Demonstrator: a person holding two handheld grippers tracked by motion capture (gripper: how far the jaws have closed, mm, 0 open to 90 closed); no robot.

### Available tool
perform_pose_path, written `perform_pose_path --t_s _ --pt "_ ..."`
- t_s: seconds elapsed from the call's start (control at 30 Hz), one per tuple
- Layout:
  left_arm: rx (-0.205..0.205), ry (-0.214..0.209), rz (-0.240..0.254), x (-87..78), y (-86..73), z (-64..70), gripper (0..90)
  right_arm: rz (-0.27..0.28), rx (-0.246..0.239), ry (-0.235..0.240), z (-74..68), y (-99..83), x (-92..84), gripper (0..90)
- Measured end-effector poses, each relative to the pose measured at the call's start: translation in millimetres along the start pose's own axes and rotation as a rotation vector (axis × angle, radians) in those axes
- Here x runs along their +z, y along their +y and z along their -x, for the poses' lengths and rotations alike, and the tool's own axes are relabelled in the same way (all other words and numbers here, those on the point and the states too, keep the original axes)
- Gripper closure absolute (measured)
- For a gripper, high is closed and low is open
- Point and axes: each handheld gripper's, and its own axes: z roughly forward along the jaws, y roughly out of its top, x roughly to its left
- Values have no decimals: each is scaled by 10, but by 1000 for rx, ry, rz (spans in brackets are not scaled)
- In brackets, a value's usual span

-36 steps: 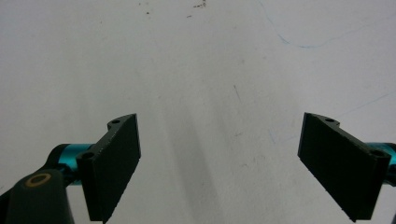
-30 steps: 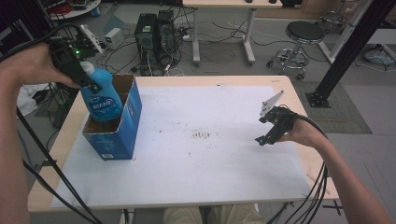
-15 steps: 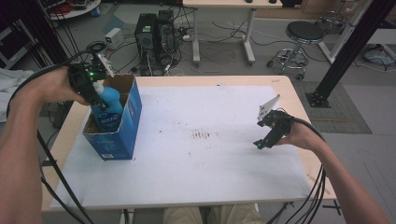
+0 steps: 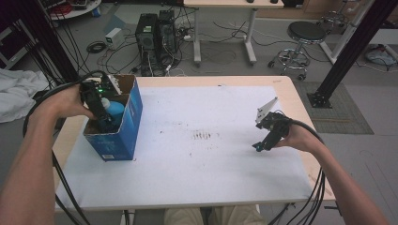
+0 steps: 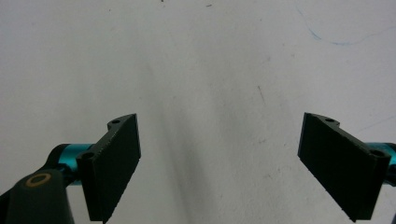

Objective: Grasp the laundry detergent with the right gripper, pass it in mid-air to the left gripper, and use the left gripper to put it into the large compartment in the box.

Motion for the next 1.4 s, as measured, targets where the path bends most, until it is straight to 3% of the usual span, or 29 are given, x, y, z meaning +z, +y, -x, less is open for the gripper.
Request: perform_pose_path --t_s 0.13,1.13,1.4 --pt "-11 -11 7 102 -21 -5 382 -2 3 -1 -6 -9 3 123" --pt "0 -2 -30 96 3 25 376 -3 -6 6 -53 -7 41 123" --pt "5 1 -40 97 21 37 315 -2 -7 4 -58 -10 36 123"
